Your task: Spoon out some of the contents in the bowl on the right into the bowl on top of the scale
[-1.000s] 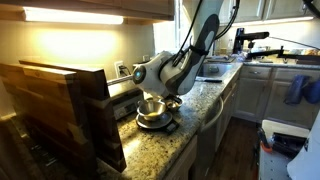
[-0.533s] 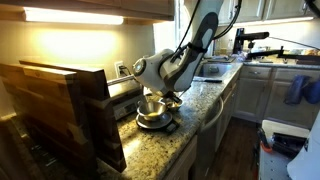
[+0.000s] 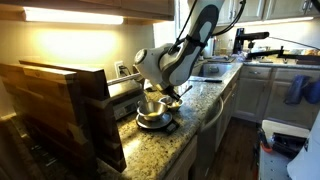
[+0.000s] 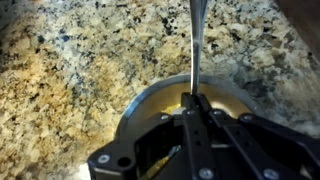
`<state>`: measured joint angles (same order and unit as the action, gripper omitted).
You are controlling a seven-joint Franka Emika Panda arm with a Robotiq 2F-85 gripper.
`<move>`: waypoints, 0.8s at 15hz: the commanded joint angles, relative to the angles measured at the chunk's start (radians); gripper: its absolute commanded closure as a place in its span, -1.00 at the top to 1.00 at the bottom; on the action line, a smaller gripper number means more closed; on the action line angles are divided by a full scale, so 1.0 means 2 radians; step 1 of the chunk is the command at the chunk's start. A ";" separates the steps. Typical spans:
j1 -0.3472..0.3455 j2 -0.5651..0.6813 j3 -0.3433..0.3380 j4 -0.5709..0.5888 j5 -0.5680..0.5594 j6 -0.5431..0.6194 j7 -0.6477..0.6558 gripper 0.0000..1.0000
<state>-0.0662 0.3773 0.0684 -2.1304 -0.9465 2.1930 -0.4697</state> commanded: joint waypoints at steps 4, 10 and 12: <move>-0.014 -0.043 -0.003 -0.014 0.079 0.015 -0.079 -0.93; -0.009 -0.073 -0.008 -0.016 0.100 0.014 -0.104 -0.93; -0.007 -0.082 -0.009 -0.017 0.100 0.014 -0.108 -0.93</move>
<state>-0.0893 0.2800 0.0655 -2.1271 -0.7675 2.1992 -0.6494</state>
